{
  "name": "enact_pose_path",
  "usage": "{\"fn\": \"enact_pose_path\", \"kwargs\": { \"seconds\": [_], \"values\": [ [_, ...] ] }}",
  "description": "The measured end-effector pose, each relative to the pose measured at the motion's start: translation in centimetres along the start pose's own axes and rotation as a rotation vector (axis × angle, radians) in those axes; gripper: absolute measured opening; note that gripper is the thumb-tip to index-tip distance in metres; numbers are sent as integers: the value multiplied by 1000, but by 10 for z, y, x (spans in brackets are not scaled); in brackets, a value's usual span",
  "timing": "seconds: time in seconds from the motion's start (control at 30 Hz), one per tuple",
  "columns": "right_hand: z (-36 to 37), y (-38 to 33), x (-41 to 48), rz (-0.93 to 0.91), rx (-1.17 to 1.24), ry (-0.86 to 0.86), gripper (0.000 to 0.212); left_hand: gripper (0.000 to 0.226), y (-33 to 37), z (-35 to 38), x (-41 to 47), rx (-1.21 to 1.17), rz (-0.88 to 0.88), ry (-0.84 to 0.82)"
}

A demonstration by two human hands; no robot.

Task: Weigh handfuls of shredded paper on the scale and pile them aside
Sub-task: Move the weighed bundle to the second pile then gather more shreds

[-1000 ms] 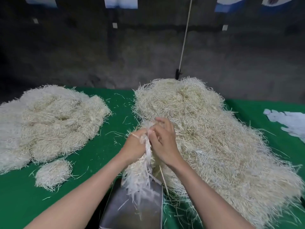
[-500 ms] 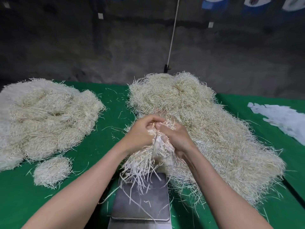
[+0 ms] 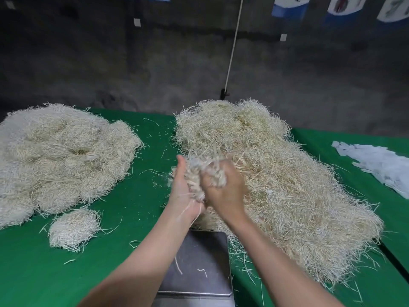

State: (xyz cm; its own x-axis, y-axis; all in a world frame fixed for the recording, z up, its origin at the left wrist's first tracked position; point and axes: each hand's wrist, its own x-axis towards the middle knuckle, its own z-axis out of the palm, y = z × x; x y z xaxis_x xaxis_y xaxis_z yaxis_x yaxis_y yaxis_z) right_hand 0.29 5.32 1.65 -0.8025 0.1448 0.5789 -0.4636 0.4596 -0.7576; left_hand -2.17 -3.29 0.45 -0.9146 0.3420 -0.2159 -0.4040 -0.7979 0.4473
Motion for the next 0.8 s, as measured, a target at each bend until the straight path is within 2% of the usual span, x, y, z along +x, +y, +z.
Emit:
{"fn": "enact_pose_path", "kwargs": {
  "seconds": [0.07,0.1,0.13,0.2,0.23,0.27,0.3,0.33,0.4,0.47,0.5,0.57,0.6,0.67,0.7,0.73,0.8],
  "values": [
    [10,5,-21,-22,58,-18,14,39,-1,7,5,-3,86,195],
    [12,9,-26,34,108,-6,16,32,-2,7,5,93,134,288],
    [10,12,-29,126,147,3,26,37,-4,3,5,241,196,362],
    [-3,18,-26,314,255,11,70,72,-7,-6,3,611,280,434],
    [-10,21,-22,394,317,-22,94,86,-9,-4,-1,795,296,383],
    [-15,20,-19,479,372,-100,111,90,-11,2,-4,902,315,281],
    [-18,21,-19,576,481,-203,118,83,-13,10,-8,940,337,173],
    [-20,25,-20,689,661,-303,115,73,-15,20,-9,934,368,103],
    [-22,34,-26,907,1090,-421,84,57,-16,33,-7,903,415,73],
    [-22,43,-33,949,1385,-533,73,46,-18,36,-1,913,437,66],
    [-24,44,-34,954,1432,-580,67,38,-18,34,-1,939,435,48],
    [-31,49,-32,969,1358,-654,65,33,-18,29,-5,1045,380,7],
    [-35,50,-28,966,1218,-648,78,37,-16,25,-8,1119,353,-3],
    [-49,55,-20,957,764,-553,109,40,-11,13,-10,1183,333,-4],
    [-55,56,-16,920,518,-527,116,35,-7,5,-10,1119,335,2],
    [-58,56,-13,862,350,-502,114,30,-3,-5,-11,996,332,-6],
    [-57,59,-6,679,188,-459,95,42,0,-22,-17,638,236,-53]
  ]
}}
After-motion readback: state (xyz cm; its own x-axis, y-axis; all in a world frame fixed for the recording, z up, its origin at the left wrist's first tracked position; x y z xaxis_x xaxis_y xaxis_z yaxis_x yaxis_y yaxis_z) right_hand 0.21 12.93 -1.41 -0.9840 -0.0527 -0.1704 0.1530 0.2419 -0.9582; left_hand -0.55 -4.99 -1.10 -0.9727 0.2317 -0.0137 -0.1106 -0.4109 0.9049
